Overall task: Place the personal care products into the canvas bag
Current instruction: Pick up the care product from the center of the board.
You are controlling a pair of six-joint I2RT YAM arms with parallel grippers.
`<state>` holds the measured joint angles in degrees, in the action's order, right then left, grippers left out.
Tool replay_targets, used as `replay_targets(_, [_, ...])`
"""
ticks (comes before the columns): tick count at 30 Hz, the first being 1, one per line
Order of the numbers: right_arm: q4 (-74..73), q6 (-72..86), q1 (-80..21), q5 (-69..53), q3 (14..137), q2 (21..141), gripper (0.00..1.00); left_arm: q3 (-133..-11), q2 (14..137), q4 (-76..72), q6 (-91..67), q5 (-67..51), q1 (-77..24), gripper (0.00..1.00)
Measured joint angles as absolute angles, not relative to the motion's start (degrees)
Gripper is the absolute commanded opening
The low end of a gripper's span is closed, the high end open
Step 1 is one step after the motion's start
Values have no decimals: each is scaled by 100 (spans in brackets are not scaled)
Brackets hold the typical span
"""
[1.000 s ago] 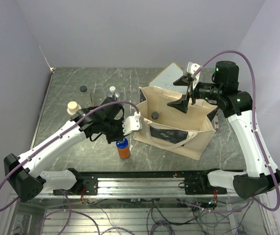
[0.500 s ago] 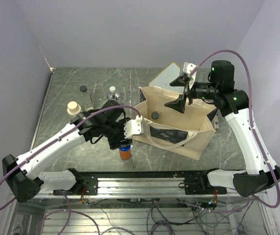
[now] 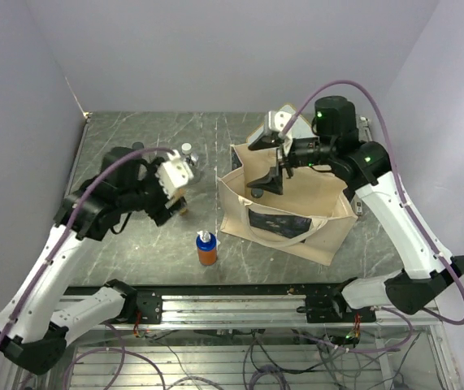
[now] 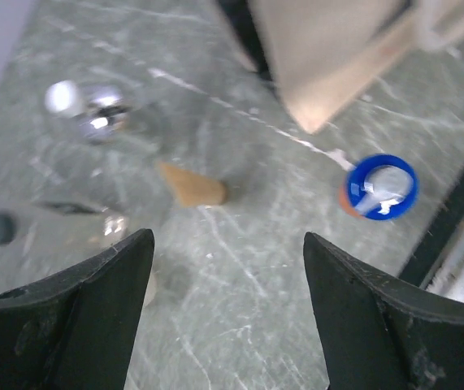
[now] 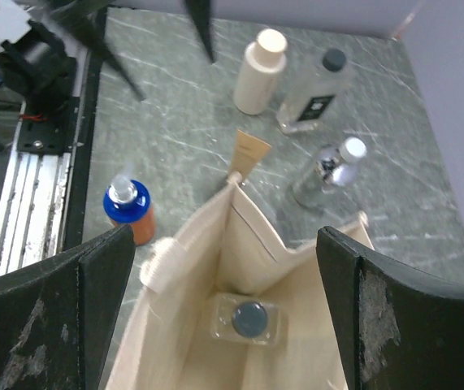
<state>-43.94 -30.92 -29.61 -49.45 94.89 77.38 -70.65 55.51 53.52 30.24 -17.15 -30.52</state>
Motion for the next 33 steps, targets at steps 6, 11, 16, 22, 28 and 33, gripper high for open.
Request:
replay_targets(6, [-4512, -3135, -3948, -4515, 9815, 8097, 91, -7636, 5586, 4908, 2139, -1356, -1428, 84])
replay_targets(11, [-4539, -3135, -4917, -3833, 9874, 8552, 91, -7835, 5843, 4582, 1437, -993, -368, 85])
replay_targets(16, [-4543, -3162, -5776, -3041, 9642, 8934, 91, -7835, 5857, 4517, 1177, -840, -259, 84])
replay_targets(22, [-4637, -3223, -6418, -2112, 9411, 9450, 88, -7835, 5900, 4515, 1083, -843, -209, 84])
replay_targets(28, [-4729, -3245, -6495, -1673, 9100, 9760, 82, -7835, 5935, 4488, 1076, -954, -202, 83])
replay_targets(33, [-4792, -3288, -6486, -1603, 9006, 9852, 71, -7832, 5931, 4438, 1070, -1041, -202, 83])
